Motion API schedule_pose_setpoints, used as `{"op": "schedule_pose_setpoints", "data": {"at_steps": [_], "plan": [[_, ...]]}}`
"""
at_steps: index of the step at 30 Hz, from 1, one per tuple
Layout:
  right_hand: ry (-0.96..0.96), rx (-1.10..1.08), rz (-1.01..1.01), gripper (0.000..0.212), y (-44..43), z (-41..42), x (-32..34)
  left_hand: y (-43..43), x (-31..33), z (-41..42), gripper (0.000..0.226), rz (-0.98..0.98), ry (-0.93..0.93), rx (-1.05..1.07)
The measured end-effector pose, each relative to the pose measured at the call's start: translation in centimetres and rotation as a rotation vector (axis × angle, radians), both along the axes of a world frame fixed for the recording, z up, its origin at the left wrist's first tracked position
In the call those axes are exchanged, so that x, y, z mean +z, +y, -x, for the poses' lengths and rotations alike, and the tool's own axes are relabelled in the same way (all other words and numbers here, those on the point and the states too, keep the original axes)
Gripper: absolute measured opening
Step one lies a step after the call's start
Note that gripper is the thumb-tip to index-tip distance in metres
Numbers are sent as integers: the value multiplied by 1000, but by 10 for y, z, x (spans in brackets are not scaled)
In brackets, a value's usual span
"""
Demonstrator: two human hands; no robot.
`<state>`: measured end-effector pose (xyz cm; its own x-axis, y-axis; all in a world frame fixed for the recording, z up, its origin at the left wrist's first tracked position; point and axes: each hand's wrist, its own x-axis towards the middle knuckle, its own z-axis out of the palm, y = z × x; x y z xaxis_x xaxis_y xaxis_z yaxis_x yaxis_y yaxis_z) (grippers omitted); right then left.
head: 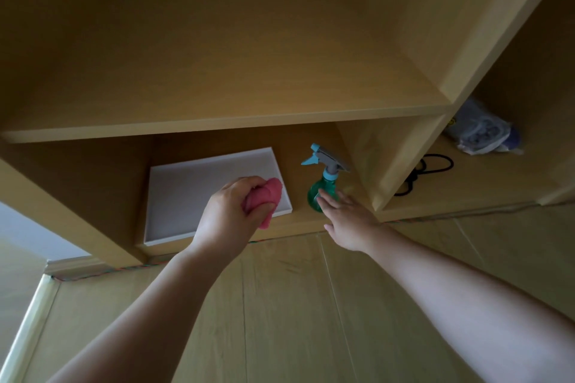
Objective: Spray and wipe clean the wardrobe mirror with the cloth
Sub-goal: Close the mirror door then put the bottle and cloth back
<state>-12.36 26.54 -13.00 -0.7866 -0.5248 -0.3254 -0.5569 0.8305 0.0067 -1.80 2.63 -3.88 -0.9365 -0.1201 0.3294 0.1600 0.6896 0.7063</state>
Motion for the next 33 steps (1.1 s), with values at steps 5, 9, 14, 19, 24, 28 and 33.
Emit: {"op": "schedule_pose_setpoints", "data": {"at_steps": [5, 9, 14, 19, 24, 28, 33], "plan": [[-10, -28, -31, 69, -4, 17, -6, -8, -3, -1, 35, -10, -5, 18], [-61, -130, -48, 72, -13, 44, 1, -12, -6, -2, 33, -5, -22, 43], [-30, -194, -51, 74, -17, 61, 10, -16, -5, -5, 34, -13, -22, 59], [-30, -136, 167, 65, -31, 28, 25, -21, 0, -10, 28, 5, -37, 87], [11, 75, 626, 49, -55, -24, 57, -24, 13, -22, 30, 31, -57, 53], [11, 220, 902, 52, -73, -62, 84, -27, 27, -34, 34, -111, -149, 73], [-68, 157, 1078, 14, -92, -75, 107, -23, 38, -47, 23, -280, -255, -25]]}}
